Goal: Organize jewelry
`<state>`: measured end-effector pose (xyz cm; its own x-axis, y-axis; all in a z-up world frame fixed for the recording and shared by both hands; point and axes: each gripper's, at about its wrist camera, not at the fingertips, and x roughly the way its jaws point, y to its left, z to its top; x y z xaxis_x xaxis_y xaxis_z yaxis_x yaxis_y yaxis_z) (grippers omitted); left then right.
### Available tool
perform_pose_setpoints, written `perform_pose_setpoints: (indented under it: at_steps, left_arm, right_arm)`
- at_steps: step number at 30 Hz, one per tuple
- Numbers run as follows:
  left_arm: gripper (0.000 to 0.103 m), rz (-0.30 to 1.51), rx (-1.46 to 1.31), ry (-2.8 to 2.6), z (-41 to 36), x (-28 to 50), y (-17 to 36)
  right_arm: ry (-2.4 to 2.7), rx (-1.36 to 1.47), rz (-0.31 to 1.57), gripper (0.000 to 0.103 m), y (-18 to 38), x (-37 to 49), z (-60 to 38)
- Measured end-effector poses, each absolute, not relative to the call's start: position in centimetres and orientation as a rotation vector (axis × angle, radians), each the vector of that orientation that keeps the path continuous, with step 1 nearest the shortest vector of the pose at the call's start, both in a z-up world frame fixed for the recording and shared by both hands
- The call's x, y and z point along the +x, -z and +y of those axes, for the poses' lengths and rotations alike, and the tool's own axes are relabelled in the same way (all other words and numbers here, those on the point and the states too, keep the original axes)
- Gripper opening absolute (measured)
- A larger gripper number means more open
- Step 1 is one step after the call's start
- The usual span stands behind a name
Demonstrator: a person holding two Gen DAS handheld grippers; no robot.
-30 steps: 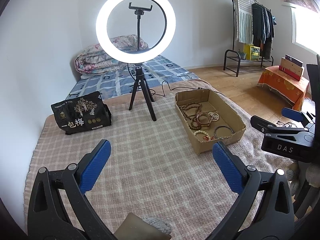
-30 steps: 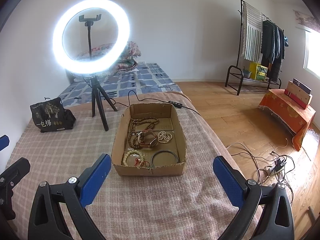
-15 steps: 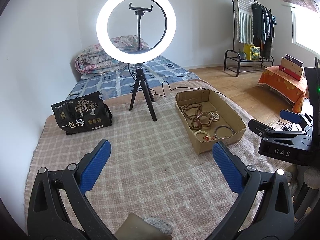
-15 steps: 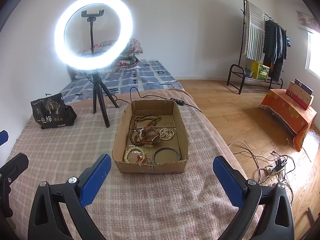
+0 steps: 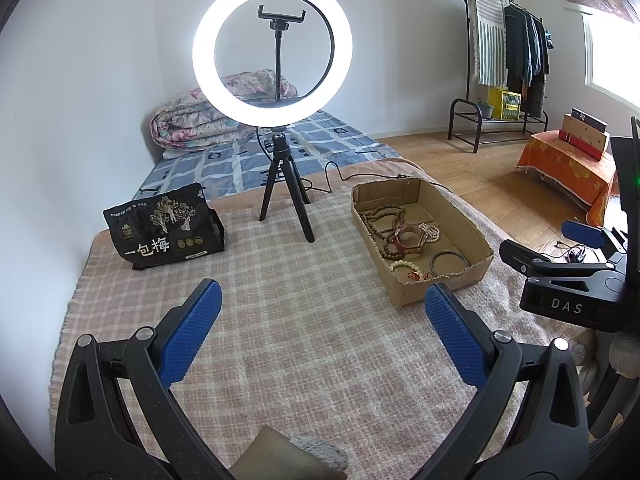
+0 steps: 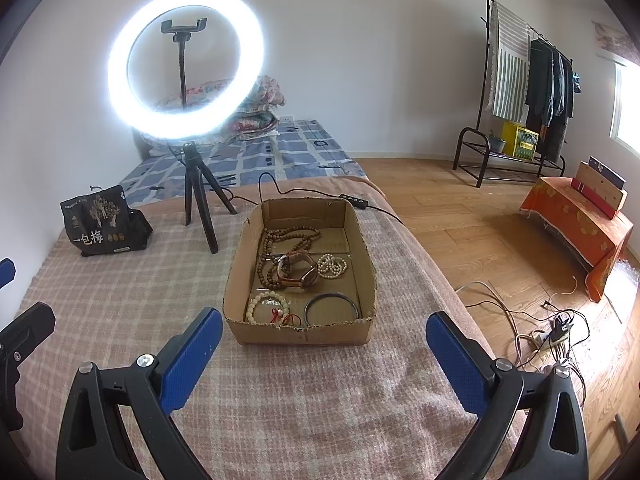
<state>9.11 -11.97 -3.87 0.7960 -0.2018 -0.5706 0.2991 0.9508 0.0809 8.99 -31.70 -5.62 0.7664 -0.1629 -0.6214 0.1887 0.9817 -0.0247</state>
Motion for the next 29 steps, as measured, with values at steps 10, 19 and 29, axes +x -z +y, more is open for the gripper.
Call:
perform_pose_setpoints:
  at_steps: [10,19,29]
  left_arm:
    - [0.103,0.592,0.17,0.269,-12.04,9.11,3.86]
    - [0.103,0.59,0.169,0.268,-11.96,9.07,3.84]
    - [0.103,0.573,0.17,0.252,-11.51,9.03,3.73]
  right_arm:
    - [0.189,0.041,0.68,0.103,5.89,8.92,-31.79]
    - [0.189,0.041,0.681,0.103,5.89,8.92,-31.78]
    - [0.19,0.032,0.69,0.103,6.13,8.95,-31.64]
